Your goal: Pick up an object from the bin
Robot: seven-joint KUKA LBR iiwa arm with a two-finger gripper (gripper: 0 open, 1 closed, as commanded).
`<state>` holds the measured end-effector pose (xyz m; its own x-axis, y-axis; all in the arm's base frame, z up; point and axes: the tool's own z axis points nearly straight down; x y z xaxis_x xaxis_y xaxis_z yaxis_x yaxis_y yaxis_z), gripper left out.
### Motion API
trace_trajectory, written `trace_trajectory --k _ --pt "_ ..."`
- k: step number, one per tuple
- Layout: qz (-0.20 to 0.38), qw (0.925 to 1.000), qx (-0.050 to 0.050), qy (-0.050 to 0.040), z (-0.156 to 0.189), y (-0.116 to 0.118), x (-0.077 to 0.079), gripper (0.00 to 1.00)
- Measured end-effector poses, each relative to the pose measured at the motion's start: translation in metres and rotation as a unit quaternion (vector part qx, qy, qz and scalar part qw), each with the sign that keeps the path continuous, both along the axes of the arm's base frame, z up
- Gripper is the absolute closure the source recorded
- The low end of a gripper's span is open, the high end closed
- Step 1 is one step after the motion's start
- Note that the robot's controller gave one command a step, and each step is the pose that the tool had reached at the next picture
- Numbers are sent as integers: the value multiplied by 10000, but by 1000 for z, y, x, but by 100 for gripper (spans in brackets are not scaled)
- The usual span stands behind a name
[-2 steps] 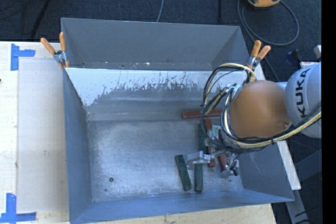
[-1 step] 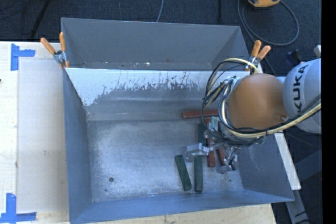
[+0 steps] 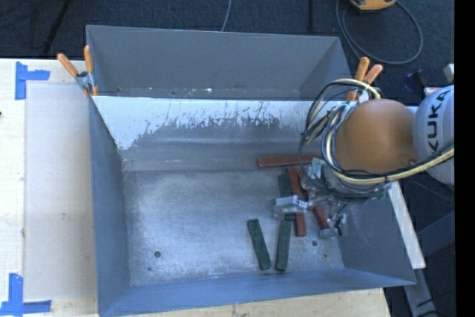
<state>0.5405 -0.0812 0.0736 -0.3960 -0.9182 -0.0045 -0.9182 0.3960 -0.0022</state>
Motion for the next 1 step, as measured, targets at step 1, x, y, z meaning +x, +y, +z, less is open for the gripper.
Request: trace_trajectory --k 1 --pt "1172 9931 -14 36 -1 -35 49 100"
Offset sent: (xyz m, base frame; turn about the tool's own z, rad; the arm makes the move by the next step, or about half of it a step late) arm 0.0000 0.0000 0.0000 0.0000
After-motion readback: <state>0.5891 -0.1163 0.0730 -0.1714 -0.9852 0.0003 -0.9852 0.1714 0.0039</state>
